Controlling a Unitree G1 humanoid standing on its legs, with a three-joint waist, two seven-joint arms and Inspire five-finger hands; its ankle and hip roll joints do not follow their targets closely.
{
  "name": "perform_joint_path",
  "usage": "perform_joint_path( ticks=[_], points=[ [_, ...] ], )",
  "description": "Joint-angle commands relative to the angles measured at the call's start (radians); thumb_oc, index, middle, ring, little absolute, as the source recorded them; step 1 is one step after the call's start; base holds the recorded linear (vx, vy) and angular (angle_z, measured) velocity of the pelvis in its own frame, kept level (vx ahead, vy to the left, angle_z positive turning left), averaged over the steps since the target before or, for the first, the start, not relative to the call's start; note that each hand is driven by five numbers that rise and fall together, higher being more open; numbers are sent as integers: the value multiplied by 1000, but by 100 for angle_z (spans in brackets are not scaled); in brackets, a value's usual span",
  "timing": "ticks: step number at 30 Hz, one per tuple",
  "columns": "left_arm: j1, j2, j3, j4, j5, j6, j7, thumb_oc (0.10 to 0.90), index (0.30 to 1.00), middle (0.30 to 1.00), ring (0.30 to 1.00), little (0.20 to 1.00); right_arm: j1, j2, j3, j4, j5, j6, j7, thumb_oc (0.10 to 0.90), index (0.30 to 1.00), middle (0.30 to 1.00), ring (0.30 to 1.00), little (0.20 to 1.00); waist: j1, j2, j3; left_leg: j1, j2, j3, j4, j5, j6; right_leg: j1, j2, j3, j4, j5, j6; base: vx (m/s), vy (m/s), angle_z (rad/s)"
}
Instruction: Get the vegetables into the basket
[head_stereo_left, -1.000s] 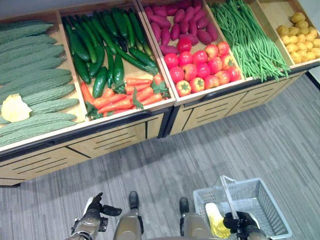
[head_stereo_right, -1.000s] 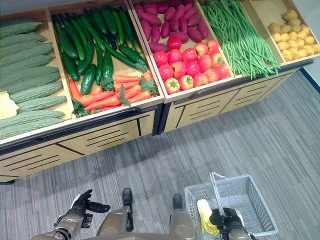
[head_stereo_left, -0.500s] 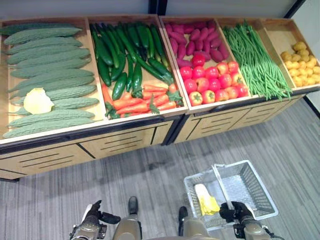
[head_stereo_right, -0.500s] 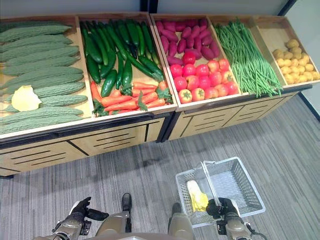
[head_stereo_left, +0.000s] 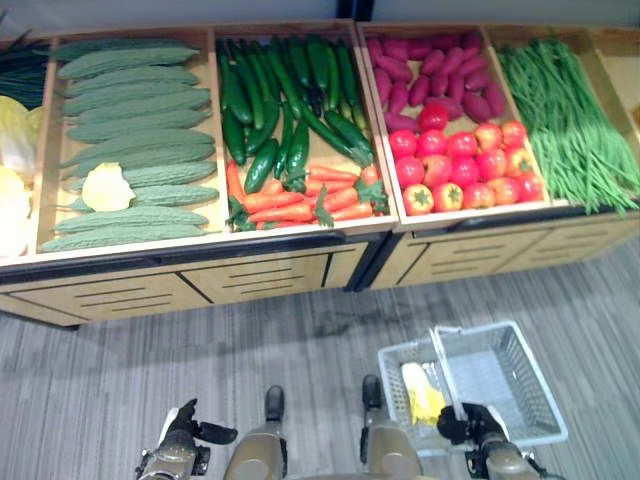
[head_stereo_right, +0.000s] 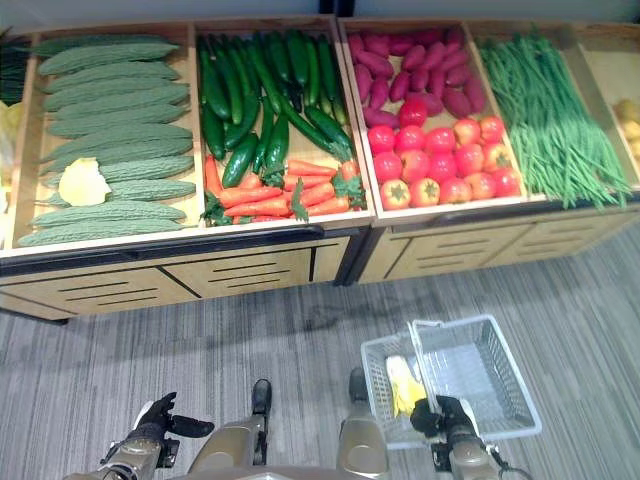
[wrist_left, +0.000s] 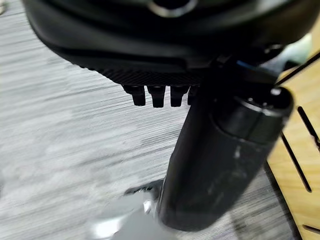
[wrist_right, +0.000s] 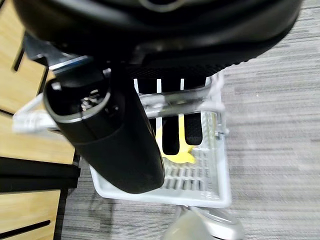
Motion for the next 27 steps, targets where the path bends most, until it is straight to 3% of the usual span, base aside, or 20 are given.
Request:
perform_joint_path(
  ticks=[1,6,9,18,19,20,24,26,27],
  points=[
    [-20,31,44,12,-10,-6,7,900,1000,1000,1000,1000,9,-48,-12,-42,3,-46,-3,400,300,300,300,300,-2,-32,-28,29,66,-52,38,-67,-48,-45,-40,7,106,-40,33,41,-292,9],
    [-23,10,29,2,-13,-8,11,900,1000,1000,1000,1000,28,-66,-27,-36,13,-50,-9,400,300,300,300,300,-14,-11,-38,19,104,-14,15,-21,-71,-13,-33,-53,89,-58,20,7,-148,32],
    [-18,1,27,4,-9,-5,16,900,1000,1000,1000,1000,42,-62,-20,-12,10,-46,-6,400,300,300,300,300,-24,-3,-55,34,113,67,-3,-8,-79,13,-27,-77,42,-44,20,41,-47,33],
    [12,19,70,28,0,-2,43,900,1000,1000,1000,1000,64,-44,-21,28,-1,-39,4,400,300,300,300,300,-9,-4,-82,79,98,74,-49,-19,-72,46,-39,-65,5,-26,33,46,29,1],
    [9,36,104,32,1,-8,117,900,1000,1000,1000,1000,67,-40,-24,37,-5,-43,-5,400,300,300,300,300,-2,-4,-86,87,90,69,-61,-19,-71,51,-46,-68,4,-24,37,16,42,3],
    [9,36,104,32,2,-8,117,900,1000,1000,1000,1000,67,-40,-24,37,-5,-43,-5,400,300,300,300,300,-2,-4,-85,87,90,69,-61,-19,-71,51,-46,-68,3,-24,37,31,71,2],
    [3,117,301,49,-74,-33,374,900,1000,1000,1000,1000,84,-18,-19,37,-16,-65,-42,400,300,300,300,300,3,-10,-101,117,79,79,-74,-31,-70,68,-60,-64,-4,-17,50,24,64,3],
    [1,137,323,44,-70,-42,420,900,1000,1000,1000,1000,85,-16,-15,37,-21,-68,-48,400,300,300,300,300,1,-12,-103,125,78,84,-76,-34,-71,71,-60,-61,-7,-15,52,20,46,-3],
    [-3,179,334,-11,-9,-58,517,900,1000,1000,1000,1000,85,-16,-5,37,-35,-78,-59,400,300,300,300,300,-2,-15,-110,135,78,94,-77,-41,-72,73,-63,-55,-16,-9,58,23,41,-5]
  ],
)
